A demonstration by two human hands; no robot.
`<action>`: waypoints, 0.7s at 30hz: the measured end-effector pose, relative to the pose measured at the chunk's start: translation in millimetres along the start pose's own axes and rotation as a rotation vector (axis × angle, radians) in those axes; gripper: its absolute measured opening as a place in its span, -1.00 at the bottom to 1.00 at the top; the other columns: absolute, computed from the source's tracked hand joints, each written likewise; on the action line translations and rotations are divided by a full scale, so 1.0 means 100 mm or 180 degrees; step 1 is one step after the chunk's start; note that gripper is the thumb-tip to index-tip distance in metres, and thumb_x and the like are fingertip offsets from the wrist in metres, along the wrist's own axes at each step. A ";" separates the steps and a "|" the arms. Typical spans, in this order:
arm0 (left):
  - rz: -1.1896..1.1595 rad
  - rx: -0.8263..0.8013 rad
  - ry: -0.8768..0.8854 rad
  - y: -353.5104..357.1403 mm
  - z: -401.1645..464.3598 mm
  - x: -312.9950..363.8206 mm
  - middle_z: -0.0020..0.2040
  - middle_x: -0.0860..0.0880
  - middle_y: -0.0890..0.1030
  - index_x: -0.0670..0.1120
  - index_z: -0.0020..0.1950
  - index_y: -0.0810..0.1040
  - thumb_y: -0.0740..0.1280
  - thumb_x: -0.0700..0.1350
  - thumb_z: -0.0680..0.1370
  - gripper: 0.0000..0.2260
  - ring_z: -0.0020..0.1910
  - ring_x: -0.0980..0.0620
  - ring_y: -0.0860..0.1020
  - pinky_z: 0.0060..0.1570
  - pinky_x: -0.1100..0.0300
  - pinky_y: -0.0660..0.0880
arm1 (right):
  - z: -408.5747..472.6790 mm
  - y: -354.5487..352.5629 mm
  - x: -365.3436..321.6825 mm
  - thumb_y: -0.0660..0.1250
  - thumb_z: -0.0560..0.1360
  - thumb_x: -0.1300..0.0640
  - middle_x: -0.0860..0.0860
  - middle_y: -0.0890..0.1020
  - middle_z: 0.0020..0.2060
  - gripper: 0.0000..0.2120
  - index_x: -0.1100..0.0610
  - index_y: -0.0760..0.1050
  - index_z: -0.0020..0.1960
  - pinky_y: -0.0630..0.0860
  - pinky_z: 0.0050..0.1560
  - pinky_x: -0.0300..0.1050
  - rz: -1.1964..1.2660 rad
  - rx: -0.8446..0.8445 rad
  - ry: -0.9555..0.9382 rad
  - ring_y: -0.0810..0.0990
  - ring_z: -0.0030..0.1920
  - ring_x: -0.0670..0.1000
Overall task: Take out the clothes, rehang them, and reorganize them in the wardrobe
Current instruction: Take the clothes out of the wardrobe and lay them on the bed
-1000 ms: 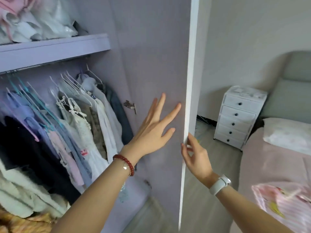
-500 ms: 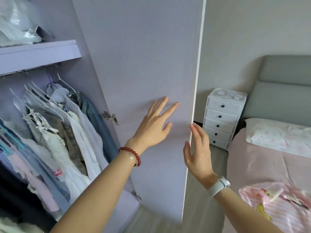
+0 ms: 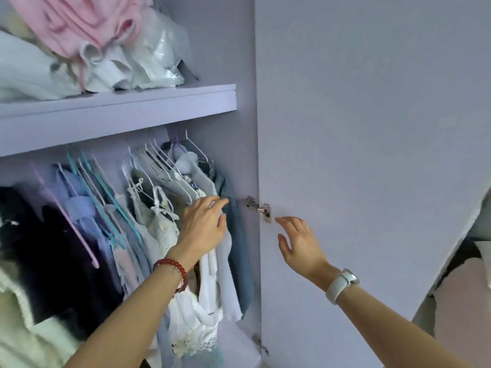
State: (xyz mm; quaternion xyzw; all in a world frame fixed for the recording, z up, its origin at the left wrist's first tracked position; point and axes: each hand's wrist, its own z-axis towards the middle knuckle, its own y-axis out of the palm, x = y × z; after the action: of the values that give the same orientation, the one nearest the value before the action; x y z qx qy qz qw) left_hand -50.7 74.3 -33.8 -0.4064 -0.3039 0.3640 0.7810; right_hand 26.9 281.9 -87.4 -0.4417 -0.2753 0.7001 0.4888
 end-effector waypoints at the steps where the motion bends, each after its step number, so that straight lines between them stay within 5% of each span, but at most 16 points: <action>1: 0.0102 -0.0013 -0.0101 -0.02 0.02 -0.19 0.31 -0.03 0.44 -0.05 0.33 0.42 0.19 -0.14 0.55 -0.66 0.28 -0.08 0.36 0.24 0.02 0.27 | 0.15 0.09 -0.08 0.15 0.54 0.19 0.08 0.43 0.27 -0.62 0.17 0.32 0.35 0.28 0.25 -0.07 0.0071 -0.0060 0.0027 0.34 0.30 0.11; 10: 0.0631 -0.0234 -0.0273 0.11 0.79 -1.07 0.45 0.01 0.22 0.04 0.45 0.23 0.08 -0.01 0.59 -0.60 0.43 -0.01 0.10 0.35 -0.01 0.10 | 1.57 0.69 -0.49 0.09 0.57 0.22 0.15 0.45 0.22 -0.66 0.20 0.34 0.32 0.39 0.18 -0.03 0.0728 -0.0169 0.0163 0.44 0.20 0.17; 14: 0.0733 -0.0617 -0.0330 0.38 1.27 -1.27 0.54 0.06 -0.05 0.18 0.48 0.07 -0.04 0.11 0.61 -0.58 0.50 -0.06 -0.14 0.39 -0.17 -0.20 | 2.21 0.97 -0.53 0.08 0.58 0.22 0.19 0.45 0.23 -0.66 0.22 0.33 0.34 0.30 0.18 -0.09 0.0917 -0.0184 0.0220 0.42 0.23 0.19; 17: 0.0984 -0.0402 -0.0466 0.57 1.44 -1.36 0.54 0.08 -0.03 0.18 0.42 0.24 -0.04 0.17 0.60 -0.60 0.50 -0.06 -0.11 0.38 -0.16 -0.22 | 2.56 1.19 -0.55 0.09 0.58 0.20 0.20 0.42 0.26 -0.64 0.21 0.28 0.37 0.34 0.15 -0.06 0.0954 -0.0273 0.0069 0.44 0.21 0.22; 21: 0.0847 0.0235 -0.0399 0.61 1.42 -1.41 0.45 0.02 0.30 0.03 0.18 0.57 0.09 0.14 0.54 -0.62 0.46 -0.14 0.18 0.41 -0.12 -0.09 | 2.92 1.42 -0.65 0.08 0.59 0.12 0.15 0.42 0.24 -0.61 0.17 0.22 0.40 0.40 0.09 0.00 0.0589 -0.0137 -0.0099 0.46 0.17 0.20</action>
State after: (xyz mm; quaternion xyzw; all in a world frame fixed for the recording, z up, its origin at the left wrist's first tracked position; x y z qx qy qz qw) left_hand -256.8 42.7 -42.3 -0.3907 -0.2819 0.4998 0.7198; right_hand -286.6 182.7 -46.8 -0.4648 -0.2559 0.7429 0.4081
